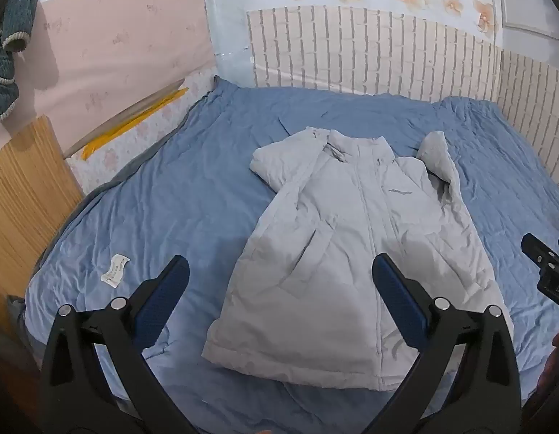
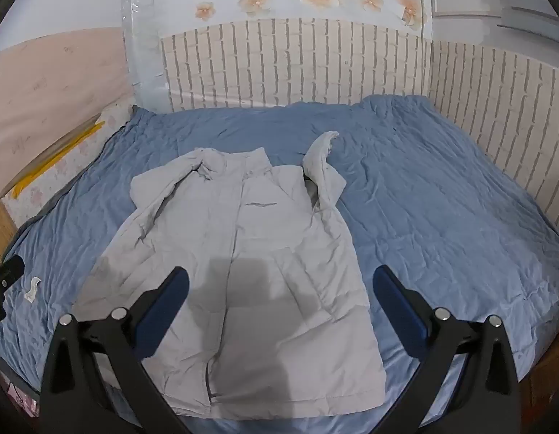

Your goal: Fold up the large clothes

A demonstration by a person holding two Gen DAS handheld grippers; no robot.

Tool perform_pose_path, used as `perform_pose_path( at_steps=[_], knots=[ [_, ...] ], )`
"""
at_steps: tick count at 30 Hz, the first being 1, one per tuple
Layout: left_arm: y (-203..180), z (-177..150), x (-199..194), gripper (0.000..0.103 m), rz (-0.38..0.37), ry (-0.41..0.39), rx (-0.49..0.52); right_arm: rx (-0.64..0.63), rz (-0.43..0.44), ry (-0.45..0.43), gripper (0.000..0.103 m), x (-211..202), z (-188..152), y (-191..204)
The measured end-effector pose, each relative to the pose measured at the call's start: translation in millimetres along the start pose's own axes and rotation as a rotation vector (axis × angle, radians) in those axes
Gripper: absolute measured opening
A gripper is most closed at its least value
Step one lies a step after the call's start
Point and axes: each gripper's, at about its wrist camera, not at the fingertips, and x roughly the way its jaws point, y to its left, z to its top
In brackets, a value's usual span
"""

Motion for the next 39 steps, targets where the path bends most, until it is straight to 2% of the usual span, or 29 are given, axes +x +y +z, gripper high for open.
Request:
perform_pose_path(
  at_steps=[1, 11, 18, 39],
  knots=[
    [1, 1, 2, 0.100, -0.010, 0.022, -0.009, 0.000, 0.001, 0.000, 0.102, 0, 0, 0],
    [-1, 0, 2, 0.100, -0.027, 0.027, -0.012, 0.011, 0.005, 0.005, 0.102, 2, 1, -1],
    [5, -7, -2, 0.100, 0.003, 0.020, -0.010, -0.002, 0.000, 0.008, 0.102, -1, -1, -1],
    [2, -7, 3, 0.100, 0.002, 0.031, -0.004, 0.025, 0.012, 0.035, 0.102, 6, -7, -6]
  ],
)
